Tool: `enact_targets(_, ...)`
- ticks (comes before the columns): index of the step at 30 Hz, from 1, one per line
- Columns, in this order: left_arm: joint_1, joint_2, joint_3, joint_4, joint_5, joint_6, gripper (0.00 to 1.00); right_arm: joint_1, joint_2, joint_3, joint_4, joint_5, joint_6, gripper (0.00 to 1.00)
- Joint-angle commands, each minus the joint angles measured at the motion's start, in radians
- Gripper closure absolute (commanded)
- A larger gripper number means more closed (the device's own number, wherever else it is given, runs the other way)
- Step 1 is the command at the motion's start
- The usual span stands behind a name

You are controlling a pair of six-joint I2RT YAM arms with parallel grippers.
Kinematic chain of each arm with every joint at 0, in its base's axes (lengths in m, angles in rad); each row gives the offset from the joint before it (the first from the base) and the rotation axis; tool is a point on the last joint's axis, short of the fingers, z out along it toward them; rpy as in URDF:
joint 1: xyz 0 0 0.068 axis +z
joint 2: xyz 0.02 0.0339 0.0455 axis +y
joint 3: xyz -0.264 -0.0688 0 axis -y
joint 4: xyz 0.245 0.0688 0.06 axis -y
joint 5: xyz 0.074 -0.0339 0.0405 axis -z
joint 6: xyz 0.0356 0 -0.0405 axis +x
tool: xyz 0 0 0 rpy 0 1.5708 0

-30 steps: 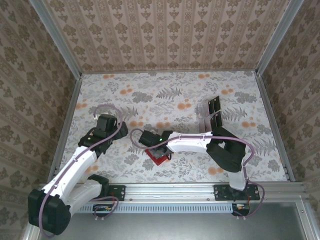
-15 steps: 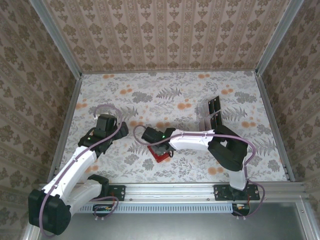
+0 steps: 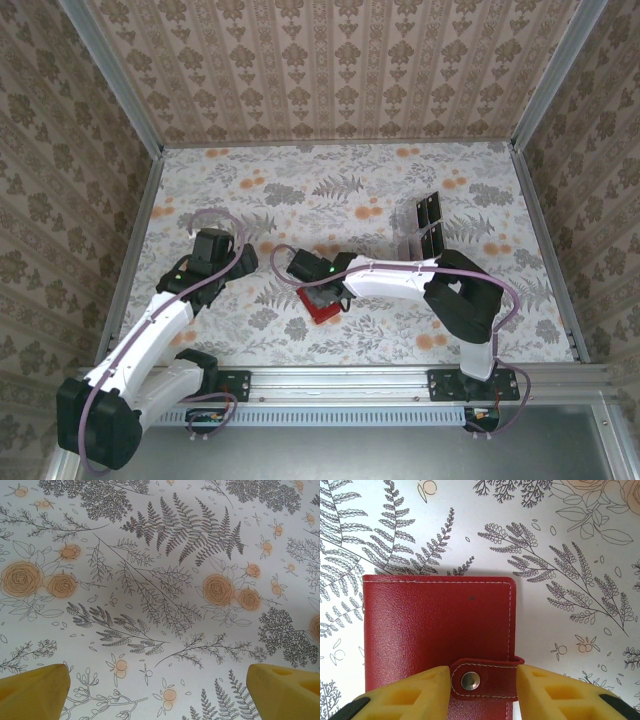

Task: Put the credit cards into the card holder
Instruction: Pick up the card holder from the bottom-center of the table.

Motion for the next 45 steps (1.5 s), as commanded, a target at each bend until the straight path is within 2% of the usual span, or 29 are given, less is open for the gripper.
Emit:
enact_targets(1, 0.009, 0.004, -0.007, 0.012, 0.008, -0.001, 0.00, -0.002, -0.009, -0.010, -0.025, -0.013, 0.003, 0.59)
enact_targets(17, 0.012, 0.021, -0.006, 0.020, 0.016, -0.001, 0.00, -0.003, 0.039, -0.037, -0.003, -0.027, 0.002, 0.58)
enact_targets(26, 0.013, 0.028, -0.007, 0.024, 0.020, -0.001, 0.00, 0.000, -0.015, -0.041, 0.003, -0.056, 0.005, 0.53)
enact_targets(35, 0.015, 0.032, -0.006, 0.028, 0.023, -0.002, 0.00, 0.001, 0.015, -0.045, -0.003, -0.046, 0.001, 0.52)
enact_targets(42, 0.015, 0.034, -0.006, 0.031, 0.030, -0.002, 0.00, 0.001, 0.042, -0.051, -0.020, 0.034, -0.005, 0.64)
enact_targets(45, 0.016, 0.037, -0.008, 0.031, 0.035, -0.005, 0.00, 0.001, 0.034, -0.062, -0.012, 0.041, -0.009, 0.75)
